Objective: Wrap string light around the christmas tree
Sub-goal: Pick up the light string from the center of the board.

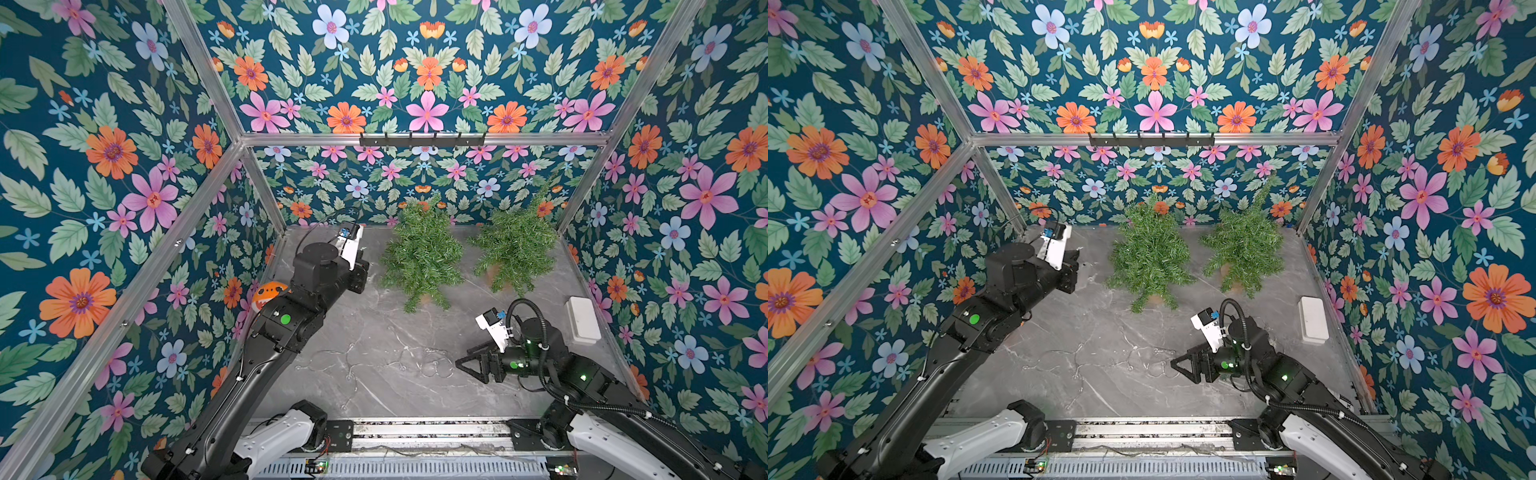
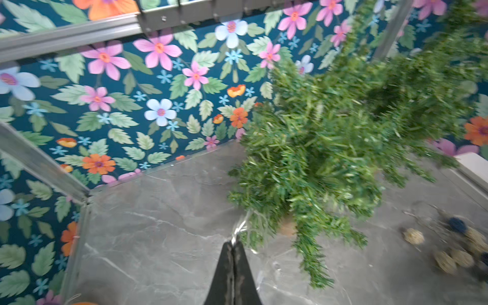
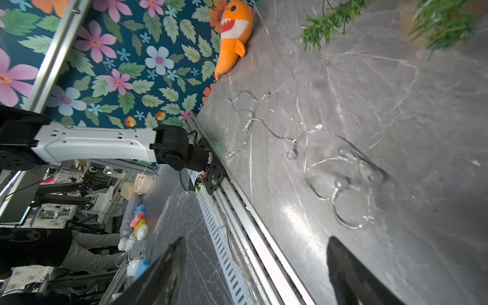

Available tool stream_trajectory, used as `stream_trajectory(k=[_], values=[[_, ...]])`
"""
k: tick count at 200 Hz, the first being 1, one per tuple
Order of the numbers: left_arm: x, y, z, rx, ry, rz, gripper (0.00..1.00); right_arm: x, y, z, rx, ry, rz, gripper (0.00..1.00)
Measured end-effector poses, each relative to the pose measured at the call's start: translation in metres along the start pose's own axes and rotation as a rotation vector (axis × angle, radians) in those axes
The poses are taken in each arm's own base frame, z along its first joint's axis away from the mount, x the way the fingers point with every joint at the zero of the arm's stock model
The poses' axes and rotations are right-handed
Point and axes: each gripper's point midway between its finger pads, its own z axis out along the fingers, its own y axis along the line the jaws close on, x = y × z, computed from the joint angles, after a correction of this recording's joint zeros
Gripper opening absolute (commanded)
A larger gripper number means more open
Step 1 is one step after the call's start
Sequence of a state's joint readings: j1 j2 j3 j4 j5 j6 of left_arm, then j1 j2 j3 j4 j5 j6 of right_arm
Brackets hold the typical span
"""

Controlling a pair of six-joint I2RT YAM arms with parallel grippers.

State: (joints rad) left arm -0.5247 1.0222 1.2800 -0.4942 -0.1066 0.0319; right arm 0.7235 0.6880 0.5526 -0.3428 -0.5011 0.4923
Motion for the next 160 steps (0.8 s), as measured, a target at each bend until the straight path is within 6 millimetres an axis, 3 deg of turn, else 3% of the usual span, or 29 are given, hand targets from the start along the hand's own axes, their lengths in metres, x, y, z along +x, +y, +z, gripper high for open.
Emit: stream_trajectory(k=[27, 47, 73, 111, 160], values=[[-0.008, -0.015, -0.004, 0.097, -0.021, -0.004, 0.00, -0.003, -0.019, 0.016, 0.097, 0.010, -0.015, 0.77], [-0.011, -0.028, -0.005, 0.175, -0.025, -0.006, 0.00, -0.008, -0.017, 0.033, 0.121, 0.000, -0.089, 0.77], [-0.022, -0.033, -0.011, 0.207, -0.039, -0.004, 0.00, -0.027, -0.010, 0.061, 0.141, -0.040, -0.167, 0.77], [-0.045, -0.033, -0.029, 0.231, -0.088, 0.013, 0.00, -0.065, -0.016, 0.095, 0.198, -0.146, -0.238, 0.77], [-0.055, -0.041, -0.060, 0.304, -0.124, 0.015, 0.00, -0.101, 0.010, 0.138, 0.147, -0.252, -0.365, 0.78]])
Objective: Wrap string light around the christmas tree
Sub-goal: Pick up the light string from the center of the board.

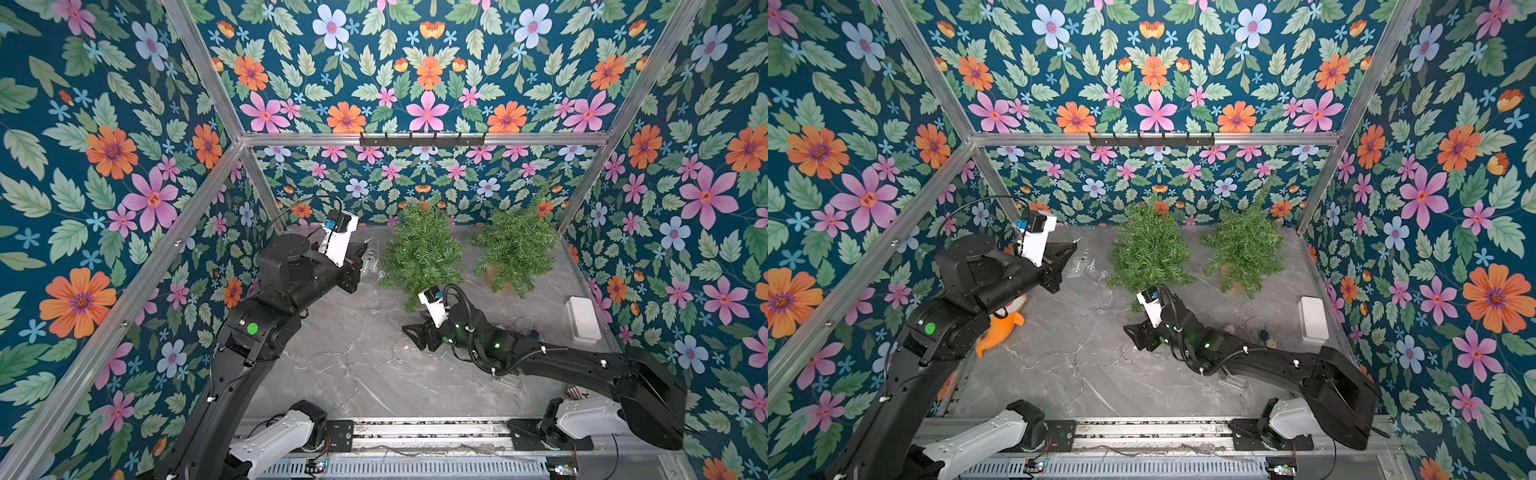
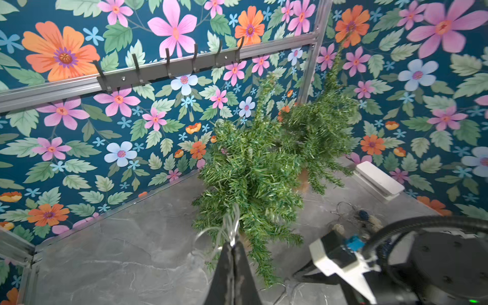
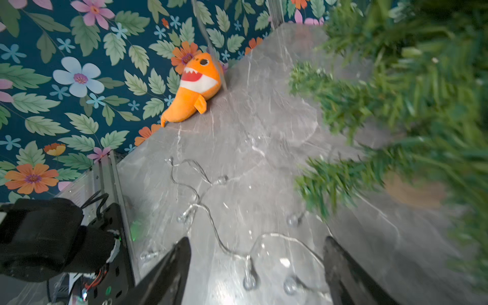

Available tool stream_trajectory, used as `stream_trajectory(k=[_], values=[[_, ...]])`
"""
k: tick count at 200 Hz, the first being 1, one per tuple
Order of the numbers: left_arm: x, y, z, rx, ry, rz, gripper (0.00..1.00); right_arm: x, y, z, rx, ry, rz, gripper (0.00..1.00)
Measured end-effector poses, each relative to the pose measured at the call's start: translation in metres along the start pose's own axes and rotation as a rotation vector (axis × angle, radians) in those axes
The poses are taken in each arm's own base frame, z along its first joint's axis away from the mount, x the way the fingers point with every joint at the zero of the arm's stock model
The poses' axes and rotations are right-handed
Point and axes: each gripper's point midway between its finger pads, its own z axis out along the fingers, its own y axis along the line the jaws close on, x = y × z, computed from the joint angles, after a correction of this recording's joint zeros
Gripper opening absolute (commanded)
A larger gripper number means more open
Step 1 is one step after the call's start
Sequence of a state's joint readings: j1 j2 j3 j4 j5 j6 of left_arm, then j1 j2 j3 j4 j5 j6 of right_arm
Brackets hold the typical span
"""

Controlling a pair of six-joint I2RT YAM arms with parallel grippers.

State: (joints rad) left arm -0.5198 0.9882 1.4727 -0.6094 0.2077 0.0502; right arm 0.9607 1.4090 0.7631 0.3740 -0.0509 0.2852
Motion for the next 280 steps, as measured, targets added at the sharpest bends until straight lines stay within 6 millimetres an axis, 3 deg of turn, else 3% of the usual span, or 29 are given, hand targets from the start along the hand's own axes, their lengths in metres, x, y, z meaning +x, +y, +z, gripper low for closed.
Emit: stream_trajectory(k=[74, 99, 115, 138, 163, 181, 198, 242, 280], values=[[-0.014, -0.010, -0.024, 0.043, -0.033, 0.010, 0.00, -0.008, 0.010, 0.058, -0.021, -0.100, -0.083, 0.79], [-0.018, -0.012, -0.028, 0.051, -0.039, 0.014, 0.00, 0.020, 0.005, 0.078, 0.004, -0.056, -0.122, 0.79], [-0.019, -0.013, -0.030, 0.054, -0.041, 0.015, 0.00, 0.028, -0.005, 0.089, 0.042, -0.052, -0.134, 0.76], [-0.019, -0.013, -0.031, 0.054, -0.039, 0.016, 0.00, 0.025, -0.013, 0.102, 0.079, -0.088, -0.146, 0.62], [-0.016, -0.012, -0.031, 0.048, -0.032, 0.018, 0.00, 0.023, -0.015, 0.105, 0.092, -0.112, -0.148, 0.32], [-0.011, -0.008, -0.028, 0.023, -0.020, 0.025, 0.00, 0.022, -0.016, 0.097, 0.101, -0.124, -0.145, 0.15], [-0.003, -0.002, -0.024, -0.005, 0.000, 0.031, 0.00, 0.018, -0.013, 0.080, 0.101, -0.125, -0.139, 0.07], [0.036, 0.025, 0.004, -0.143, 0.079, 0.059, 0.00, -0.005, 0.027, 0.017, 0.025, -0.112, -0.124, 0.02], [0.075, 0.062, 0.052, -0.272, 0.183, 0.084, 0.00, -0.004, 0.024, -0.041, 0.045, -0.022, -0.077, 0.00]])
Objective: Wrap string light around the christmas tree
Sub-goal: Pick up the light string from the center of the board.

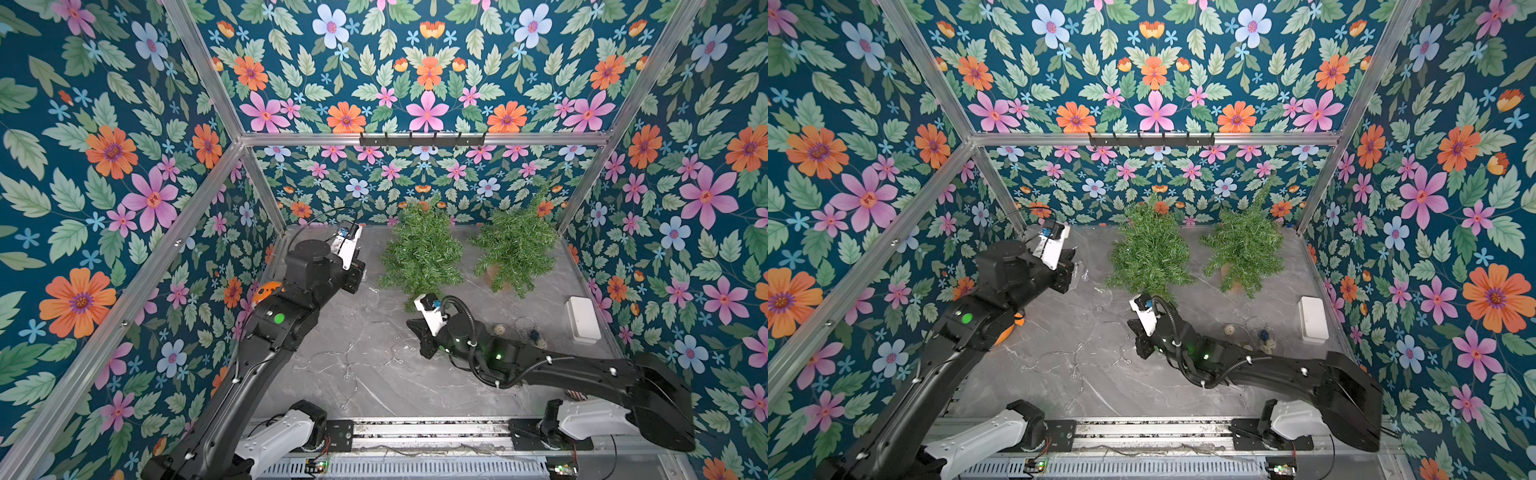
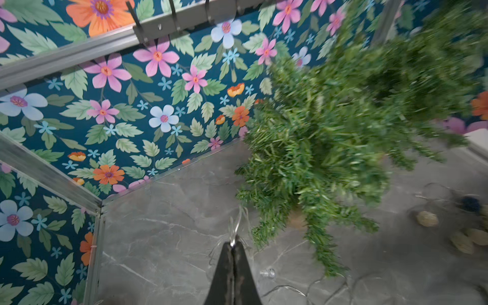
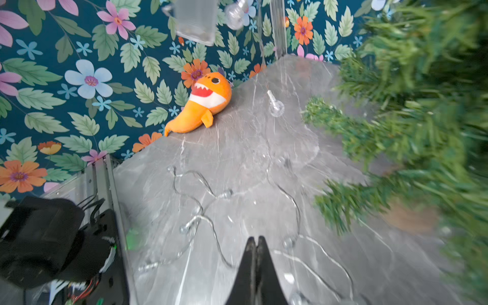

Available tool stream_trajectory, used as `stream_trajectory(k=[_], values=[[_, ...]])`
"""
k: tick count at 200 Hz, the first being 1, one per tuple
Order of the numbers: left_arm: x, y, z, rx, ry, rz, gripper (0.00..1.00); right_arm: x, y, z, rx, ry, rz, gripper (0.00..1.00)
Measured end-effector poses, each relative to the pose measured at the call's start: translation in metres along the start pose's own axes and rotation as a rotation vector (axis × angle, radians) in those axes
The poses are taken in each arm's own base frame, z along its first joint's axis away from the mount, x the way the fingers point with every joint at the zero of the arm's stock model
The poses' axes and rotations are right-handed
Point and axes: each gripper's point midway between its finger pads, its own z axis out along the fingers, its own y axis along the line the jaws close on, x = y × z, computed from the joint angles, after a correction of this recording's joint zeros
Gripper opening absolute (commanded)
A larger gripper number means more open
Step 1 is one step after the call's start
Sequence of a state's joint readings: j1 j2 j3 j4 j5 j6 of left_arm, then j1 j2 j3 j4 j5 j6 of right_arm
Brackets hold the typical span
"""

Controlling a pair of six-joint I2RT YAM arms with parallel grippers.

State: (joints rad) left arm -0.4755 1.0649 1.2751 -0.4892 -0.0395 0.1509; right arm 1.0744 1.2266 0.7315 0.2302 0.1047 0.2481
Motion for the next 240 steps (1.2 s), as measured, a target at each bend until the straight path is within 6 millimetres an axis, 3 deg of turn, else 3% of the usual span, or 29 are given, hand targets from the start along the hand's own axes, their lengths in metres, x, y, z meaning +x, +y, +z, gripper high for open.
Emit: stream_trajectory(k=[16, 43, 62, 80, 113, 140, 184, 209, 223, 240], values=[[-0.002, 0.007, 0.012, -0.019, 0.009, 0.001, 0.00, 0.003, -0.003, -0.017, 0.012, 0.030, 0.004, 0.00], [-0.036, 0.006, 0.004, 0.010, -0.084, -0.010, 0.00, 0.024, -0.015, -0.018, 0.046, 0.083, 0.002, 0.16], [-0.053, 0.002, -0.008, 0.044, -0.132, -0.018, 0.00, 0.042, -0.020, 0.004, 0.061, 0.124, 0.000, 0.32], [-0.062, -0.001, -0.019, 0.078, -0.149, -0.031, 0.00, 0.045, -0.018, 0.032, 0.055, 0.125, 0.001, 0.47], [-0.083, -0.008, -0.052, 0.148, -0.208, -0.051, 0.00, 0.026, -0.017, 0.073, 0.045, 0.047, 0.015, 0.72], [-0.092, -0.012, -0.074, 0.185, -0.242, -0.069, 0.00, 0.014, -0.026, 0.096, 0.061, -0.009, 0.028, 0.79], [-0.094, -0.017, -0.089, 0.226, -0.238, -0.071, 0.00, 0.016, -0.025, 0.137, 0.052, -0.036, 0.023, 0.79], [-0.098, -0.018, -0.097, 0.236, -0.244, -0.070, 0.00, 0.020, -0.026, 0.159, 0.055, -0.044, 0.001, 0.73], [-0.100, -0.017, -0.102, 0.237, -0.253, -0.069, 0.00, 0.024, -0.029, 0.170, 0.064, -0.044, -0.016, 0.60], [-0.102, -0.016, -0.107, 0.235, -0.263, -0.068, 0.00, 0.031, -0.033, 0.178, 0.083, -0.044, -0.033, 0.31]])
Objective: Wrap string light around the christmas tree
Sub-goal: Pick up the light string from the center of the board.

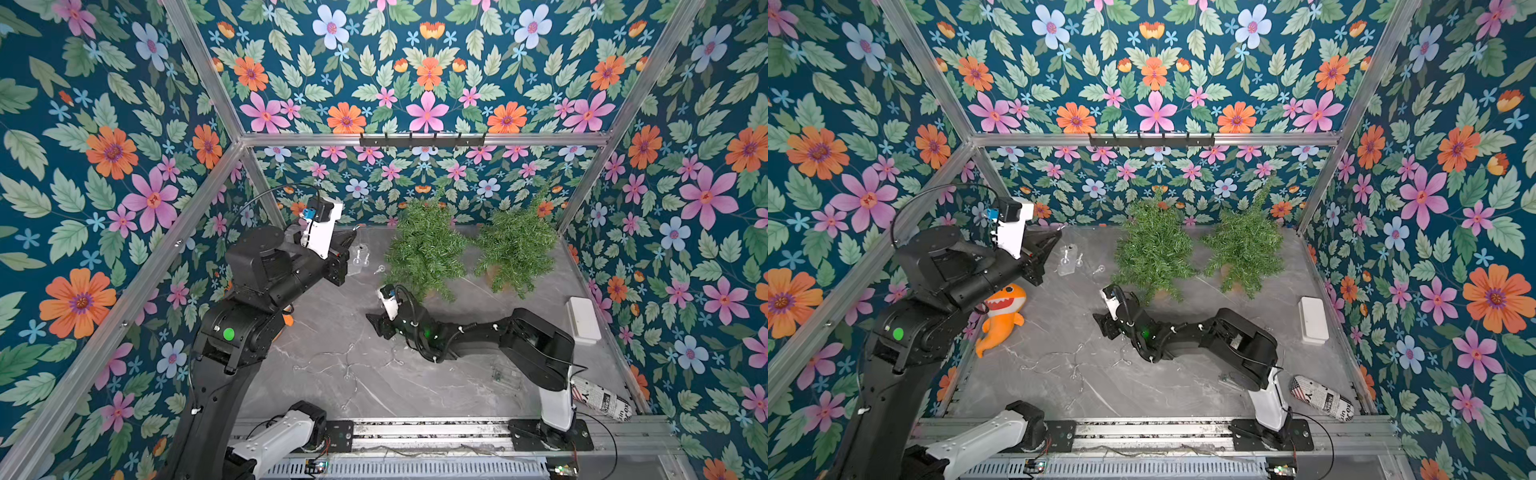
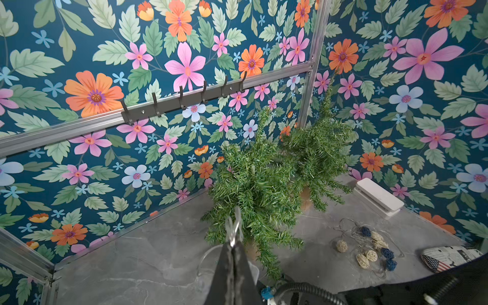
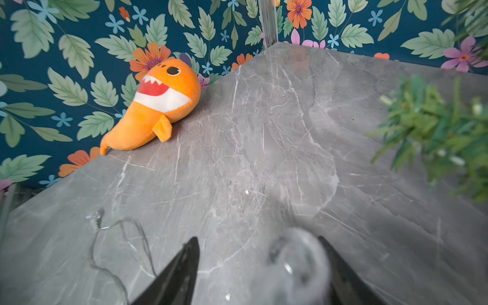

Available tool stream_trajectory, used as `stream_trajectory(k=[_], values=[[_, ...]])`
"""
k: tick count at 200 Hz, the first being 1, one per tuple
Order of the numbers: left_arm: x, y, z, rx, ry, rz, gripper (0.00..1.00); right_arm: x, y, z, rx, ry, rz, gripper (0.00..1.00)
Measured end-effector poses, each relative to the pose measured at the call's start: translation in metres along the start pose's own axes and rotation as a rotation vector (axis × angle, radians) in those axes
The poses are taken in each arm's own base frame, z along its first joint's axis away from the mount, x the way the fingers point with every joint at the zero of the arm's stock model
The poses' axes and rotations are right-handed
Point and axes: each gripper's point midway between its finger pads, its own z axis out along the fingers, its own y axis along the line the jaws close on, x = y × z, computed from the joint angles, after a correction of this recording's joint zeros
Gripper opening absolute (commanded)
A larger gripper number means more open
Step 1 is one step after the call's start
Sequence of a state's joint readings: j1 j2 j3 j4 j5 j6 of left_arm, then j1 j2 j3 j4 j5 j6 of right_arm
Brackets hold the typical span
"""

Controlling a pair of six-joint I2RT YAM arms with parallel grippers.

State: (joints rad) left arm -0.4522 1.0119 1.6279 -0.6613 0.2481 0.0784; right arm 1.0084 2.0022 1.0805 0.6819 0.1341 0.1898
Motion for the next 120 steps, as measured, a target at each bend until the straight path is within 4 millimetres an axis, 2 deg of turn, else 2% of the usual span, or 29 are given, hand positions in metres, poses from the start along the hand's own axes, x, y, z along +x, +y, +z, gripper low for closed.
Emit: stream_trajectory(k=[16, 38, 59, 79, 120], values=[[0.002, 0.001, -0.002, -0.009, 0.004, -0.001, 0.00, 0.005, -0.003, 0.000, 0.008, -0.002, -0.010, 0.13], [0.012, 0.008, 0.001, -0.050, 0.031, 0.005, 0.00, -0.003, 0.000, -0.018, 0.010, -0.017, -0.017, 0.00], [0.029, 0.022, 0.009, -0.124, 0.077, 0.025, 0.00, -0.023, 0.015, -0.051, -0.034, -0.055, -0.018, 0.00], [0.046, 0.036, 0.022, -0.194, 0.112, 0.039, 0.00, -0.031, 0.026, -0.084, -0.087, -0.037, 0.002, 0.00], [0.068, 0.059, 0.053, -0.264, 0.155, 0.067, 0.00, -0.055, 0.021, -0.161, -0.129, 0.006, 0.065, 0.00]])
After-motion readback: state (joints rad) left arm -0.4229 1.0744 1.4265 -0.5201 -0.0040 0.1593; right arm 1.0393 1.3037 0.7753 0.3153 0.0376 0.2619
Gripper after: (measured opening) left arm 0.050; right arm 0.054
